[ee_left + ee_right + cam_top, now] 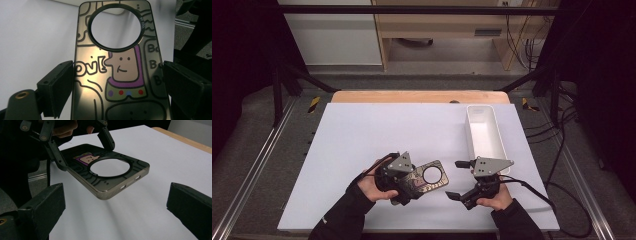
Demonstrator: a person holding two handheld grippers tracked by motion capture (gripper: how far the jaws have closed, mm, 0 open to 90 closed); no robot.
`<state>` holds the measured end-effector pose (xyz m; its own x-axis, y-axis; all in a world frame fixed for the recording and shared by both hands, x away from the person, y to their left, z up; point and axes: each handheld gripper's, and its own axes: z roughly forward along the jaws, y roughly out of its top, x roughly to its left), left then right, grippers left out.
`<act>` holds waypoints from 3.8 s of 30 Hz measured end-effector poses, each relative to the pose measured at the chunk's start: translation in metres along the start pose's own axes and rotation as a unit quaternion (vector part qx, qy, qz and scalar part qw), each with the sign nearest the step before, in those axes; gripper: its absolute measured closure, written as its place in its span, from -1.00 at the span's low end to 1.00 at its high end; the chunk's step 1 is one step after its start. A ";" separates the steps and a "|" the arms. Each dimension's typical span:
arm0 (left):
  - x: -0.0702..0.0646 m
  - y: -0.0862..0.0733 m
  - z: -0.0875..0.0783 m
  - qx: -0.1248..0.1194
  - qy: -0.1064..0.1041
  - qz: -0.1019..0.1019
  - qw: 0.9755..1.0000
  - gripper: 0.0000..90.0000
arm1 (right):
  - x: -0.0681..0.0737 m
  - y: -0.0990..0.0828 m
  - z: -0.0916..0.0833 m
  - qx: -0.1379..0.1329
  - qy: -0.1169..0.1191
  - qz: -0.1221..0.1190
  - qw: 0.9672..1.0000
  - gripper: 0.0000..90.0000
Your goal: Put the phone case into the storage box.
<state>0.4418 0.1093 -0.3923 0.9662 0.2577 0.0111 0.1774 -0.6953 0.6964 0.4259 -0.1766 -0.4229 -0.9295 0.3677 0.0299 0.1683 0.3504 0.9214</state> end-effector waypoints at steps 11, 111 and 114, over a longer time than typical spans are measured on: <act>-0.004 0.004 0.001 0.000 -0.008 0.013 1.000 -0.74 | 0.002 0.002 0.005 0.005 0.010 -0.004 1.000 -0.95; -0.012 0.012 0.014 -0.002 -0.095 0.097 0.991 -0.74 | 0.010 -0.001 0.017 0.003 0.108 -0.034 0.994 -0.81; -0.012 0.012 0.015 0.000 -0.096 0.099 0.990 -0.74 | 0.010 -0.001 0.016 0.001 0.111 -0.035 0.993 -0.79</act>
<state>0.4348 0.0881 -0.3948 0.9998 -0.0158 0.0104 -0.0186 -0.7195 0.6942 0.4216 -0.1595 -0.4298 -0.9883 0.1434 0.0516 0.1019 0.3699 0.9234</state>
